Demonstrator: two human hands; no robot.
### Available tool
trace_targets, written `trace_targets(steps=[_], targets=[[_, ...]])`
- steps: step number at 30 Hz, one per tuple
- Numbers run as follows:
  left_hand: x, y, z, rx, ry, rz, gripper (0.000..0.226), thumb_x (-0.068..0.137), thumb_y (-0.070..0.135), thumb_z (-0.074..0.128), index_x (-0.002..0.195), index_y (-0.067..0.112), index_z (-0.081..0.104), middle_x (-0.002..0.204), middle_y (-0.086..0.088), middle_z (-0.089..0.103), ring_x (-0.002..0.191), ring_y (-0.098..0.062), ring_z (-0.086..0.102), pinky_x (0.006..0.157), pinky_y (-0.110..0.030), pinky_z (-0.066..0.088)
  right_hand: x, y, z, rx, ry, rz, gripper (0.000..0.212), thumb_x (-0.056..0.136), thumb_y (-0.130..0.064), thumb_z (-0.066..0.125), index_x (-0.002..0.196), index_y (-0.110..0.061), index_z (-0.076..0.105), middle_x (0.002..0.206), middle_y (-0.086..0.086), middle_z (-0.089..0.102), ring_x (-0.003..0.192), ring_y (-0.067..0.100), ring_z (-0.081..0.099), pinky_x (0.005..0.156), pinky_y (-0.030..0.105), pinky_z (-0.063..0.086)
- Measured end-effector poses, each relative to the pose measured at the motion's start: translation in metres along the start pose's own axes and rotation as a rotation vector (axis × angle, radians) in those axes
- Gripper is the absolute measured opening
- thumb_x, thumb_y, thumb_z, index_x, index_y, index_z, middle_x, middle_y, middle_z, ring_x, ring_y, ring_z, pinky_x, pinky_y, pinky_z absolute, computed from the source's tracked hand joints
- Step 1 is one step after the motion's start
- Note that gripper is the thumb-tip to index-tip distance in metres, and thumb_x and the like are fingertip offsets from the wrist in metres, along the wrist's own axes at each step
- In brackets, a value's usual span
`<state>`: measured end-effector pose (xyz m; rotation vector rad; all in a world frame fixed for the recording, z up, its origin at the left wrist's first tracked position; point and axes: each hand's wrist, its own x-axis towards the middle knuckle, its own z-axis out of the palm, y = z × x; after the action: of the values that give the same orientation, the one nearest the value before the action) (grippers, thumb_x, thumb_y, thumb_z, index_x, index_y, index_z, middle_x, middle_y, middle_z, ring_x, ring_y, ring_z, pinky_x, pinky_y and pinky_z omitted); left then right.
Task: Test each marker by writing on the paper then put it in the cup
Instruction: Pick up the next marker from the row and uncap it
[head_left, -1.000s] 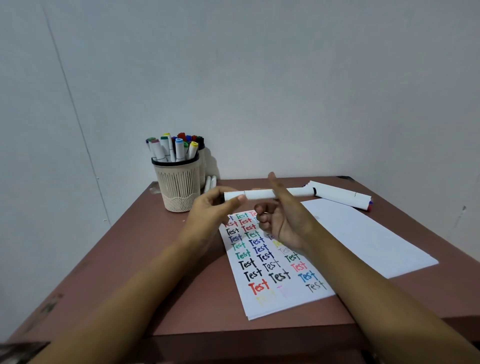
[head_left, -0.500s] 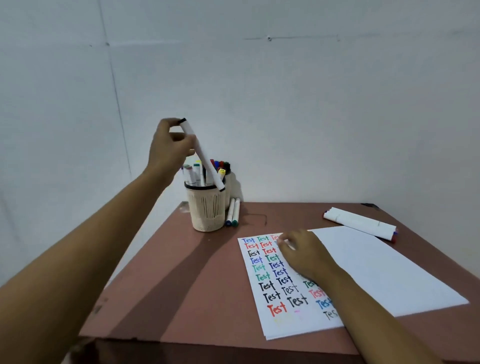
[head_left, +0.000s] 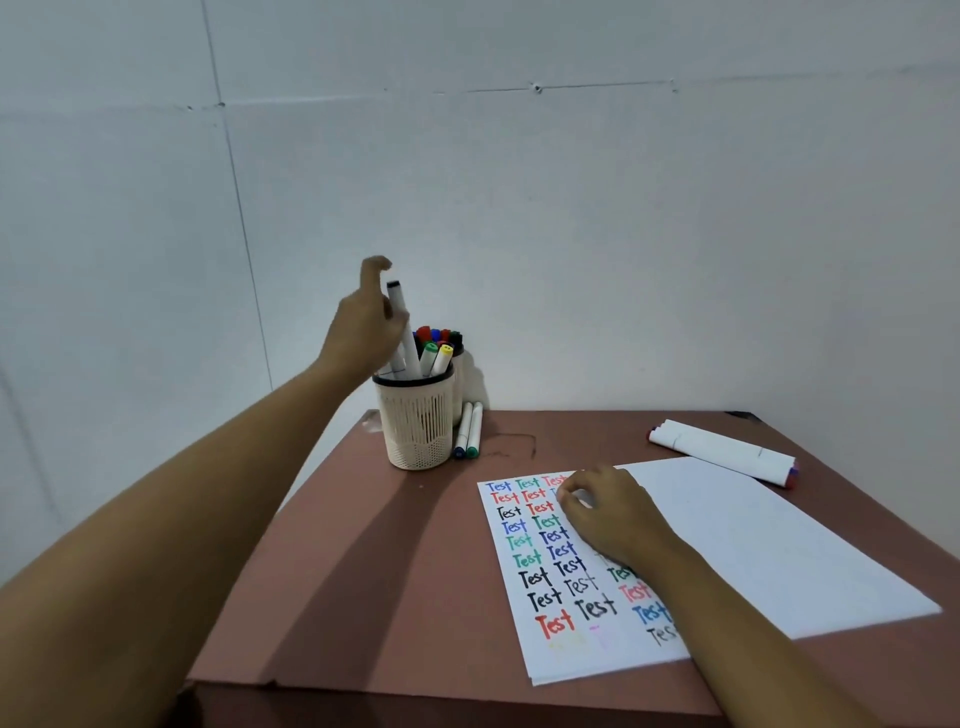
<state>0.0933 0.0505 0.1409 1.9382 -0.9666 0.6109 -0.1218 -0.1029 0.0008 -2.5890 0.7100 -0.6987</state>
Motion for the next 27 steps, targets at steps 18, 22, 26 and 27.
trace_targets(steps=[18,22,26,27], targets=[[-0.108,-0.005,0.073,0.220,0.027,0.300,0.037,0.082,0.027,0.040,0.108,0.010,0.061,0.114,-0.017,0.055,0.100,-0.028,0.046,0.084,-0.037,0.037,0.005,0.002,0.006,-0.200,-0.044,-0.065,0.026,0.094,-0.037,0.048,0.113,-0.023,0.060,0.117,0.000,0.056,0.110,0.019,0.049,0.090,0.031,0.043],[-0.124,-0.010,0.076,0.114,-0.532,0.042,0.060,0.096,0.041,0.038,0.147,0.011,0.024,0.146,-0.008,0.033,0.135,-0.021,0.029,0.109,-0.031,0.023,0.015,-0.007,-0.003,-0.285,-0.172,-0.080,0.020,0.094,-0.035,0.047,0.103,-0.021,0.056,0.108,-0.001,0.053,0.105,0.019,0.049,0.080,0.030,0.041],[-0.128,-0.011,0.076,0.284,-0.799,0.008,0.060,0.098,0.047,0.028,0.148,0.013,0.020,0.156,-0.003,0.017,0.143,-0.016,0.014,0.116,-0.033,0.011,0.048,-0.018,-0.013,-0.249,-0.253,-0.038,0.022,0.094,-0.031,0.047,0.094,-0.013,0.061,0.103,0.006,0.063,0.090,0.022,0.057,0.072,0.030,0.046],[-0.128,-0.010,0.076,0.316,-0.821,0.016,0.060,0.098,0.048,0.027,0.147,0.013,0.021,0.156,-0.002,0.016,0.143,-0.015,0.012,0.116,-0.033,0.009,0.057,-0.021,-0.011,-0.207,-0.244,-0.039,0.023,0.095,-0.028,0.049,0.097,-0.011,0.064,0.103,0.008,0.065,0.087,0.022,0.058,0.069,0.028,0.046]])
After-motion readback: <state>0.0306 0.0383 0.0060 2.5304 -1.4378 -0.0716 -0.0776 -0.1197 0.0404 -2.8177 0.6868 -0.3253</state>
